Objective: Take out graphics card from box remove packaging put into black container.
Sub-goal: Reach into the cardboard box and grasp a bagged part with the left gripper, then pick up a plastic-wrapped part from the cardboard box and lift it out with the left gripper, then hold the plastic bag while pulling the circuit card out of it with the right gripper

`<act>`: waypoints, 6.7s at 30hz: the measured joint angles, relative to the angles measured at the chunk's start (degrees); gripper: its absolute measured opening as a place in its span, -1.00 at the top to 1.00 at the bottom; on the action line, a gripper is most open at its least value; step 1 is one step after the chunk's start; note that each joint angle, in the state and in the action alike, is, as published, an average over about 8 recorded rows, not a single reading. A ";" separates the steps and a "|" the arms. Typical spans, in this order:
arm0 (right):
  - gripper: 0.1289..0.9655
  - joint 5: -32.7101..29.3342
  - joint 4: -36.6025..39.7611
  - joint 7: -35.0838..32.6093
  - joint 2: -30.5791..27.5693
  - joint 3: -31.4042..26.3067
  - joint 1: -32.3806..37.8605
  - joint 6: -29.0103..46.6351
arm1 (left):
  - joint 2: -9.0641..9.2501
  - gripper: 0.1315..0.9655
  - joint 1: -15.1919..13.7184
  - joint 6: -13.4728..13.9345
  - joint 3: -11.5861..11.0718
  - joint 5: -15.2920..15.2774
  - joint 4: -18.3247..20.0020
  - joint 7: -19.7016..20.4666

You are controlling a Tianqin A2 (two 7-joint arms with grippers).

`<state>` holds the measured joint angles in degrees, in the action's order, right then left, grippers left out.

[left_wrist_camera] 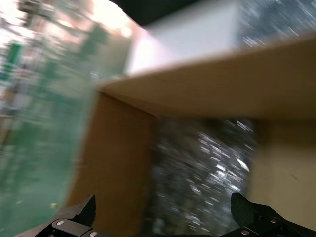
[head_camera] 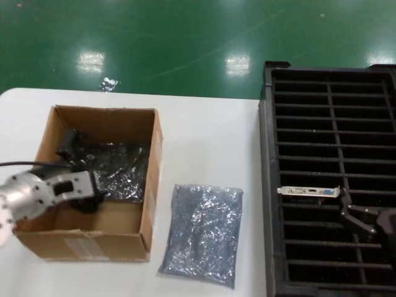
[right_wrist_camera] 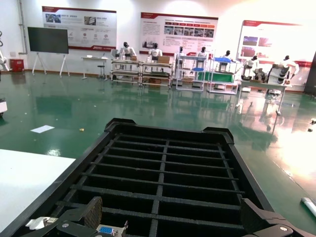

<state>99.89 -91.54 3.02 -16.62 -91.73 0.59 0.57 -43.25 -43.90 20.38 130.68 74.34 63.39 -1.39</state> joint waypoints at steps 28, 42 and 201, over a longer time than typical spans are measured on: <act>-1.00 0.00 0.00 0.01 0.00 0.00 0.00 0.00 | 19.32 -1.00 -8.59 -6.28 -8.51 3.59 -31.24 -40.06; -1.00 -0.01 0.00 0.01 0.00 0.00 0.00 0.00 | 17.92 -0.83 -5.18 -4.98 -10.42 -8.44 -25.01 -30.38; 0.28 22.45 -0.43 -25.79 -9.40 -36.83 19.91 -14.87 | 17.79 0.98 32.63 18.86 -40.58 -35.89 50.92 -2.37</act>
<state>122.35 -91.97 -22.78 -26.02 -128.56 20.50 -14.30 -25.46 -11.27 39.24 90.10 38.45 114.31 -3.76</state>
